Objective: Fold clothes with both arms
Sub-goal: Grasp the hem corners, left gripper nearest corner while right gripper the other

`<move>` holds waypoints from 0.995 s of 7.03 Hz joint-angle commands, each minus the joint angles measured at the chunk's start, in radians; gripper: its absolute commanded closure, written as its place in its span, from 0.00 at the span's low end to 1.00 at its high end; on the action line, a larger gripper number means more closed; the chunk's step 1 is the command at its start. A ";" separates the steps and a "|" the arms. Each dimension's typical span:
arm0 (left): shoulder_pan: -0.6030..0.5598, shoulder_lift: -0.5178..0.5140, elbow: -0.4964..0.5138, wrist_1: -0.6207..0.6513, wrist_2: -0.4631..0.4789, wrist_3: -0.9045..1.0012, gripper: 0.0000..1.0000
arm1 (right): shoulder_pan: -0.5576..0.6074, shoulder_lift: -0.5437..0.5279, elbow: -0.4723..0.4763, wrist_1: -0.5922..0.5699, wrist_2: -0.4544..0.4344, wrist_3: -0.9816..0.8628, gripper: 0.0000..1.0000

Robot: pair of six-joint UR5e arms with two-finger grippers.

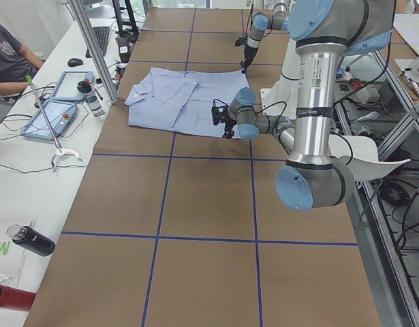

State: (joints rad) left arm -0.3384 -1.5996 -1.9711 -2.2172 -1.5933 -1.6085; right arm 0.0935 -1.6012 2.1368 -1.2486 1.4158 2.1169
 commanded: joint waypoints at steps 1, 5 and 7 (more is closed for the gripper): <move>0.055 0.000 0.002 0.017 0.024 -0.051 0.18 | 0.000 0.000 -0.001 0.000 0.000 0.000 1.00; 0.094 -0.002 0.006 0.019 0.019 -0.096 0.29 | -0.001 0.000 -0.002 0.000 -0.002 0.000 1.00; 0.098 -0.002 0.009 0.019 0.019 -0.097 0.32 | -0.001 0.000 -0.002 0.000 -0.002 0.000 1.00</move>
State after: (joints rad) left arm -0.2442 -1.6015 -1.9636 -2.1982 -1.5737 -1.7041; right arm 0.0921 -1.6015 2.1353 -1.2486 1.4144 2.1169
